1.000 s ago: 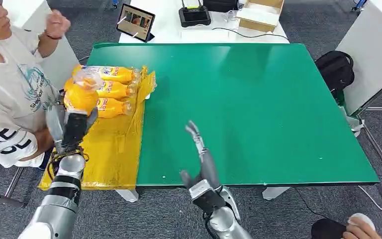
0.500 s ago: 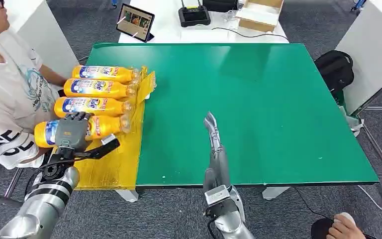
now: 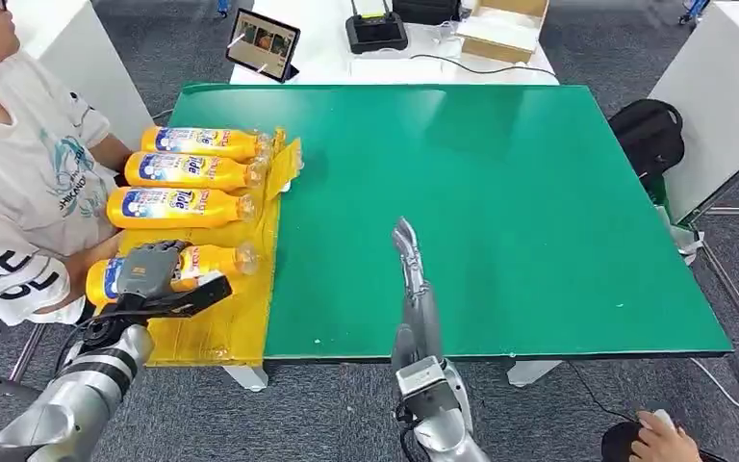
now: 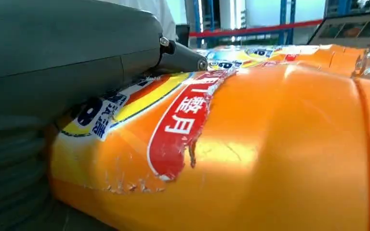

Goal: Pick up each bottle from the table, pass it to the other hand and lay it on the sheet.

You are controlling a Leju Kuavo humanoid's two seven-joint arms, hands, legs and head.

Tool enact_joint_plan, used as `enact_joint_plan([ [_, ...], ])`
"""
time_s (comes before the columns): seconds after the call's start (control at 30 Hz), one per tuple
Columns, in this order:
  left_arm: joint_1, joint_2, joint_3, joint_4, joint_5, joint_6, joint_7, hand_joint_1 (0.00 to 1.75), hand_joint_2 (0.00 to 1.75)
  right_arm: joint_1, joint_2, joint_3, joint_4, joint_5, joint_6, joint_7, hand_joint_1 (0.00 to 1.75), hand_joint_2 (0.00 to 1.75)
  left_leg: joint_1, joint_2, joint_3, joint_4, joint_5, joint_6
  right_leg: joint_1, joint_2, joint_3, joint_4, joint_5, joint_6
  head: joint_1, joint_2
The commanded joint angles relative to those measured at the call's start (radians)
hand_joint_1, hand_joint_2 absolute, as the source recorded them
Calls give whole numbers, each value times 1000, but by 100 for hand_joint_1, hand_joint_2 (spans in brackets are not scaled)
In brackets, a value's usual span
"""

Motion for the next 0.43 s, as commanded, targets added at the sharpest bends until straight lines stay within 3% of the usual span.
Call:
enact_joint_plan([
  [0.03, -43, -7, 9, 117, 37, -96, 13, 0, 175, -13, -3, 0, 63, -8, 7, 18, 0, 0, 0, 1, 4, -1, -1, 1, 0, 0, 3, -1, 0, -1, 0, 0],
  [0.07, -44, -22, 55, 116, 118, -194, -21, 0, 175, -12, 0, -7, 69, -9, 12, 26, 0, 0, 0, 1, 5, -1, -1, 1, 1, 0, 5, -1, -1, -2, 0, 0],
  [0.1, -41, -26, 70, 110, 153, -244, -43, 0, 0, -13, 1, -10, 73, -10, 17, 30, 0, 0, 0, 0, 5, -1, -1, 1, 1, -1, 5, -1, -1, -2, 0, 0],
  [0.17, -32, -27, 69, 106, 201, -324, -74, 0, 0, -19, 4, -20, 95, -21, 31, 40, 0, 0, 0, 0, 7, -2, -2, 2, 1, 0, 7, -2, -1, -2, 0, 0],
  [0.43, -19, -18, 69, 93, 260, -382, -117, 0, 0, -24, 11, -30, 120, -40, 48, 47, 0, 0, -1, -1, 10, -2, -1, 1, 0, 0, 9, -1, -1, -2, 0, 0],
])
